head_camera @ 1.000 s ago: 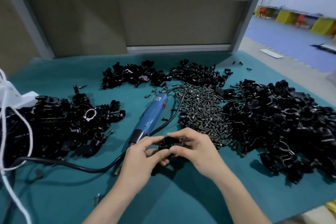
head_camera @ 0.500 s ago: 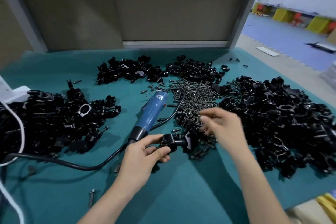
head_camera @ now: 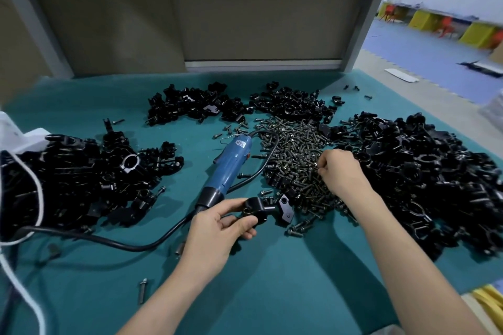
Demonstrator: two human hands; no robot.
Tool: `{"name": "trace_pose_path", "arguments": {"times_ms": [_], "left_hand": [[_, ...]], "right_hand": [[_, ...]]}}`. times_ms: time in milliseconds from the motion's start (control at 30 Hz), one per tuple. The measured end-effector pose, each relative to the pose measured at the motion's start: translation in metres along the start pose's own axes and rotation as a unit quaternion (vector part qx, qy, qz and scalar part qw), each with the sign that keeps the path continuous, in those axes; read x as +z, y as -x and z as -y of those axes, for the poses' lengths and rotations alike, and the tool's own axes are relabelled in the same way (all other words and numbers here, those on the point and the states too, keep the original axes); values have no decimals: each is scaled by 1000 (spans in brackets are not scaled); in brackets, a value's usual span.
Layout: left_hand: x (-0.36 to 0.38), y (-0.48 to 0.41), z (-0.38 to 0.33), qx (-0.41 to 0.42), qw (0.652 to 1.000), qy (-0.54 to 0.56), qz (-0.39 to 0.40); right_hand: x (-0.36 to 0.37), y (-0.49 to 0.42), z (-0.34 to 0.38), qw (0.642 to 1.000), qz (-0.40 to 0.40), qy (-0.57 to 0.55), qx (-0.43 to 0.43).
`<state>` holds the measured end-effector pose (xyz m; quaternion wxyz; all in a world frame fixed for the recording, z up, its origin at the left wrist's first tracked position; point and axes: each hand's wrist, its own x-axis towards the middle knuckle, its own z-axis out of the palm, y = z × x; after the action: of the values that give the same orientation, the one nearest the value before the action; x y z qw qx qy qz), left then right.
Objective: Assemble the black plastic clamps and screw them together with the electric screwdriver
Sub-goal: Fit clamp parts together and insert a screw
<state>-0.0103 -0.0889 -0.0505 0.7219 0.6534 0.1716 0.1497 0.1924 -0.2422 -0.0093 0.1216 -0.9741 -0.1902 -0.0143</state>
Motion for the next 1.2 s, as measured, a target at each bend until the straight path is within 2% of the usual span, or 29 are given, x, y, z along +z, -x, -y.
{"name": "trace_pose_path", "arguments": {"times_ms": [133, 233, 333, 400, 433, 533, 633, 833, 1000, 1067, 1200], "left_hand": [[0, 0, 0, 3, 1000, 5, -1], [0, 0, 1, 6, 1000, 2, 0], [1, 0, 0, 7, 1000, 5, -1], [2, 0, 0, 10, 1000, 4, 0], [2, 0, 0, 11, 1000, 4, 0], [1, -1, 1, 23, 999, -23, -5], [-2, 0, 2, 38, 998, -59, 0], [-3, -1, 4, 33, 997, -68, 6], [-2, 0, 4, 39, 997, -59, -3], [-2, 1, 3, 40, 998, -49, 7], [-2, 2, 1, 60, 996, -63, 13]], "right_hand": [[0, 3, 4, 1000, 16, 21, 15], [-4, 13, 7, 999, -33, -13, 1], [-18, 32, 17, 981, -45, -186, -40], [-31, 53, 35, 952, 7, -280, -123], [-36, 63, 45, 941, 34, -291, -171], [-41, 82, 70, 925, 91, -253, -267], [-42, 87, 81, 921, 105, -192, -324], [-42, 91, 93, 912, 89, -78, -392], [-37, 96, 107, 890, 109, 38, -442], [-37, 92, 108, 899, 115, 25, -421], [-31, 86, 99, 918, 98, -92, -373]]}}
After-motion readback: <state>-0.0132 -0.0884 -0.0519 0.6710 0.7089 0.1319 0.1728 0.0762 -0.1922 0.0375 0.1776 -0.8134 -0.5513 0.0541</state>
